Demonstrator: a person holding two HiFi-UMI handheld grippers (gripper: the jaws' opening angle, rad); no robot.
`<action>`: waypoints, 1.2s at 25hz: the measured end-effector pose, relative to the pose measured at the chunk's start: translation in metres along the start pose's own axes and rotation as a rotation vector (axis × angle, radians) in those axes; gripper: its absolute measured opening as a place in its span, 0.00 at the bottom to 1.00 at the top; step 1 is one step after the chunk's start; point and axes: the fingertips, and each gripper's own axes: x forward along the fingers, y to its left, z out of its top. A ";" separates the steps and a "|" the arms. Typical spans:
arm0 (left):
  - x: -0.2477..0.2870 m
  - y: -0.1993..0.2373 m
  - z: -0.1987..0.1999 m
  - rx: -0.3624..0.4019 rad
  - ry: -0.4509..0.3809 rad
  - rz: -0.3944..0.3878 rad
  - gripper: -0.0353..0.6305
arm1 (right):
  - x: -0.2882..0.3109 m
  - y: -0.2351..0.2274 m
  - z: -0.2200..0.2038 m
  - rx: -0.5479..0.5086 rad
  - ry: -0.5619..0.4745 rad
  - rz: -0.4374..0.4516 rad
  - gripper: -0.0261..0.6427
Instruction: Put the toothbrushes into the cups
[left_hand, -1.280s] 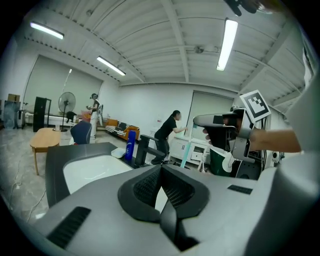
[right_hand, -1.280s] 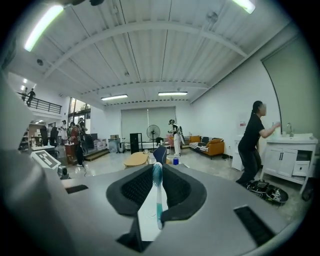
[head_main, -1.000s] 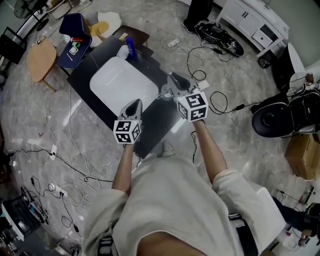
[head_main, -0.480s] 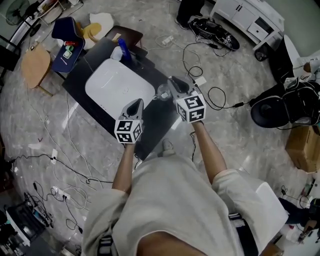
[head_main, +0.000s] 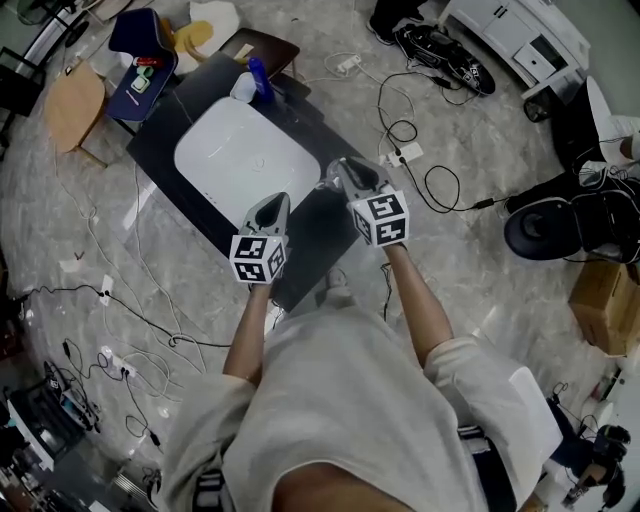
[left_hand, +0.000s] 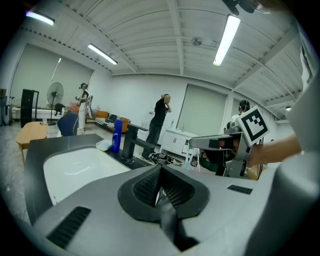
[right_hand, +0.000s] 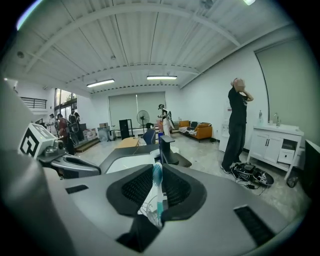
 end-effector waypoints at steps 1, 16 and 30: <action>0.000 0.002 -0.002 -0.001 0.004 0.002 0.09 | 0.002 0.001 -0.004 0.002 0.008 0.003 0.15; -0.007 0.018 -0.009 -0.020 0.011 0.045 0.09 | 0.028 -0.004 -0.016 -0.011 0.033 -0.029 0.24; -0.021 0.020 -0.005 -0.015 -0.011 0.075 0.09 | 0.011 0.005 -0.016 -0.048 0.027 -0.025 0.25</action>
